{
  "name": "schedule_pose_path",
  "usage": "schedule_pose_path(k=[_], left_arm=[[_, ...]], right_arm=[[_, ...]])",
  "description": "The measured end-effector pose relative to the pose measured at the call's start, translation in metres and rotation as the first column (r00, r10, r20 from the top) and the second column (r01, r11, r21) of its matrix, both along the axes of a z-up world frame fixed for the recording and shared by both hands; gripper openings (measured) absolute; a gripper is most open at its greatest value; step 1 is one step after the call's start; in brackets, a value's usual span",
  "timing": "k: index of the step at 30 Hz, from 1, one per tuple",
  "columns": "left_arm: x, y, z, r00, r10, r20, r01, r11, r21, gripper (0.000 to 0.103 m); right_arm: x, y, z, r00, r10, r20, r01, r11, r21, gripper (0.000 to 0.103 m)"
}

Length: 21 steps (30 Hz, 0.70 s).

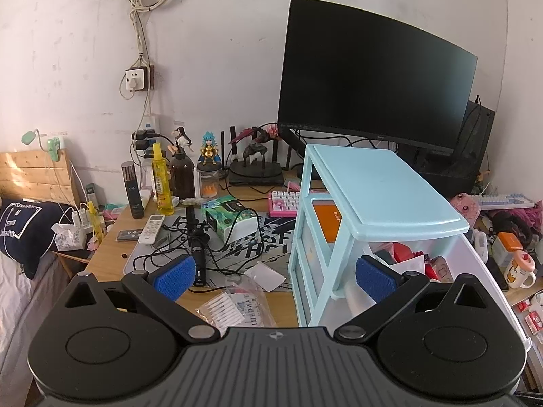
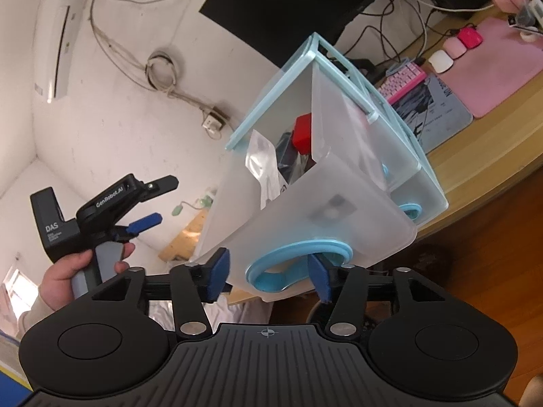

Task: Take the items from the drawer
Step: 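Pull the clear drawer outward with the right tool, then open the right tool and withdraw it from the handle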

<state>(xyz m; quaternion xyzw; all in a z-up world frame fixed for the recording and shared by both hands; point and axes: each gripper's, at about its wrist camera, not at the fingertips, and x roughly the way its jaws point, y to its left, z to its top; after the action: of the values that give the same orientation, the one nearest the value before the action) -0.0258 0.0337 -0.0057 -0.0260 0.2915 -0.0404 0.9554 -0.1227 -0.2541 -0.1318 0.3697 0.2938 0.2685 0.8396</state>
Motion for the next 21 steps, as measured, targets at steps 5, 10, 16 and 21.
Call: schedule_pose_path(k=[5,10,16,21], left_arm=[[0.002,-0.003,0.002,1.0,0.005,0.001,-0.005,1.0,-0.001,0.103],[0.002,-0.009,0.01,1.0,0.013,0.014,-0.013,1.0,-0.005,0.103],[0.003,-0.02,0.017,1.0,0.011,0.02,-0.011,1.0,-0.002,0.103],[0.002,-0.032,0.022,1.0,-0.001,0.022,0.001,1.0,0.012,0.103]], right_arm=[[-0.001,-0.002,0.007,1.0,0.028,-0.003,-0.028,0.999,-0.029,0.07],[-0.007,-0.011,0.024,0.999,0.052,0.009,-0.051,0.996,-0.079,0.08],[-0.014,-0.031,0.06,0.997,0.065,0.036,-0.058,0.981,-0.186,0.085],[-0.011,-0.042,0.112,0.998,0.015,0.06,0.006,0.944,-0.33,0.088]])
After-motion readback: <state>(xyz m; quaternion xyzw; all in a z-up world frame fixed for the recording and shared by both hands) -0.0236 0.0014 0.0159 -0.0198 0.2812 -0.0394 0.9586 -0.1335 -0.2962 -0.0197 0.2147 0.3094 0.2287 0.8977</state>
